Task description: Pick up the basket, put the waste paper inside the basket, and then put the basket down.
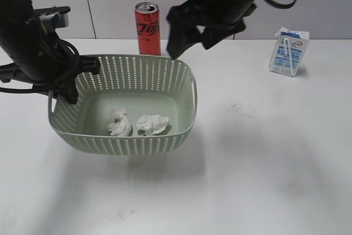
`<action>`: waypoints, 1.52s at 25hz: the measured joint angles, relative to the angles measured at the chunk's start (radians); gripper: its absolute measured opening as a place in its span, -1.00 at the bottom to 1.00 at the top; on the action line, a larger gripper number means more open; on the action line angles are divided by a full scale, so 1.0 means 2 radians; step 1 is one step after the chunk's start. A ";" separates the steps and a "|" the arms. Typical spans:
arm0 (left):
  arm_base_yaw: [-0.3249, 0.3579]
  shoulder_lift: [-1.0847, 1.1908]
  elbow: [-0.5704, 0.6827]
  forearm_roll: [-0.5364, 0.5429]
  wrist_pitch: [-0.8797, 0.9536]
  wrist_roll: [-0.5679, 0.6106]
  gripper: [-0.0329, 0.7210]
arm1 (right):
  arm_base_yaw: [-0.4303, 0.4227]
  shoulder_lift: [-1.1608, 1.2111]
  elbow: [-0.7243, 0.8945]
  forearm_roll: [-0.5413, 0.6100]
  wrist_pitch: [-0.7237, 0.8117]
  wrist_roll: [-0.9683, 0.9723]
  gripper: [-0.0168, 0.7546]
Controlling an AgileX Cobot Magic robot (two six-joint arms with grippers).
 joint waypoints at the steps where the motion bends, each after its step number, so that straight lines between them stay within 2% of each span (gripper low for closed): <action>1: 0.000 0.000 0.000 -0.001 -0.004 0.000 -0.84 | -0.015 0.000 -0.002 -0.007 0.006 0.006 0.58; 6: 0.000 0.016 0.000 -0.020 -0.009 0.000 -0.84 | -0.108 0.000 -0.002 -0.023 0.040 0.017 0.58; 10: 0.000 0.037 0.000 -0.031 -0.019 0.000 -0.84 | -0.167 0.000 -0.002 -0.065 0.069 0.024 0.58; 15: -0.001 0.064 0.000 -0.044 -0.040 0.006 -0.80 | -0.202 -0.001 -0.002 -0.097 0.117 0.027 0.58; 18: -0.004 0.072 0.000 -0.047 -0.046 0.018 -0.52 | -0.203 -0.007 -0.002 -0.097 0.122 0.030 0.58; 19: -0.004 0.072 0.000 -0.048 -0.049 0.021 -0.32 | -0.203 -0.012 -0.002 -0.097 0.123 0.032 0.58; 22: -0.005 0.071 0.000 -0.048 -0.049 0.030 0.43 | -0.203 -0.028 -0.002 -0.096 0.123 0.036 0.58; 23: -0.005 0.068 0.000 -0.048 -0.047 0.036 0.63 | -0.203 -0.033 -0.002 -0.096 0.123 0.036 0.58; 24: -0.005 0.063 0.000 -0.048 -0.041 0.042 0.75 | -0.203 -0.038 -0.002 -0.096 0.124 0.037 0.58; 27: -0.003 0.039 -0.007 -0.040 -0.016 0.059 0.88 | -0.203 -0.056 -0.002 -0.096 0.124 0.039 0.58; 30: 0.013 -0.002 -0.020 -0.024 0.011 0.072 0.90 | -0.203 -0.088 0.011 -0.095 0.124 0.040 0.58; 35: 0.075 -0.087 -0.031 -0.007 0.075 0.117 0.89 | -0.203 -0.173 0.083 -0.093 0.124 0.041 0.58; 38: 0.101 -0.146 -0.020 0.034 0.120 0.126 0.83 | -0.203 -0.240 0.158 -0.090 0.122 0.041 0.58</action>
